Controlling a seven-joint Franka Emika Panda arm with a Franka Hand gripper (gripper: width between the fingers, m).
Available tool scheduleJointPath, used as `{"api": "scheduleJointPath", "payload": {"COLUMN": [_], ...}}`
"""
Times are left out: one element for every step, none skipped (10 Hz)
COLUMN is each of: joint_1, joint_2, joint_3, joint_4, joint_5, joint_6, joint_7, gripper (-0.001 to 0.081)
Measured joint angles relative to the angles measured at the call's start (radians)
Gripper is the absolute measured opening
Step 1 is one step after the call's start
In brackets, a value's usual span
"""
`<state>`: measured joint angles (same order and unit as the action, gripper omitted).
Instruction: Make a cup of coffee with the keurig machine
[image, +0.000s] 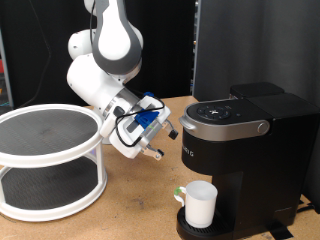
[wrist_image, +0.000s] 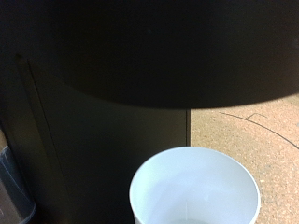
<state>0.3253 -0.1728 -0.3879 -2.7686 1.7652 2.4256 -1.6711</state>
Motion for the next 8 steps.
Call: {"api": "scheduleJointPath", "payload": {"joint_1": [-0.005, -0.016, -0.031, -0.046, -0.062, -0.074, -0.082, -0.09], "joint_2": [-0.006, -0.026, -0.06, -0.099, -0.14, -0.179, -0.22, -0.26], "joint_3": [-0.008, -0.022, -0.038, -0.052, -0.062, -0.066, -0.067, -0.068], "joint_4": [-0.002, -0.006, -0.014, -0.023, -0.029, -0.032, -0.032, -0.03], "joint_5": [-0.022, -0.057, -0.091, -0.132, -0.165, -0.183, -0.192, -0.2], "joint_6": [-0.028, -0.065, -0.1, -0.13, -0.152, -0.16, -0.161, -0.161], "joint_7": [0.008, 0.025, 0.045, 0.07, 0.095, 0.123, 0.153, 0.186], "gripper": [0.08, 0.08, 0.08, 0.08, 0.08, 0.08, 0.08, 0.08]}}
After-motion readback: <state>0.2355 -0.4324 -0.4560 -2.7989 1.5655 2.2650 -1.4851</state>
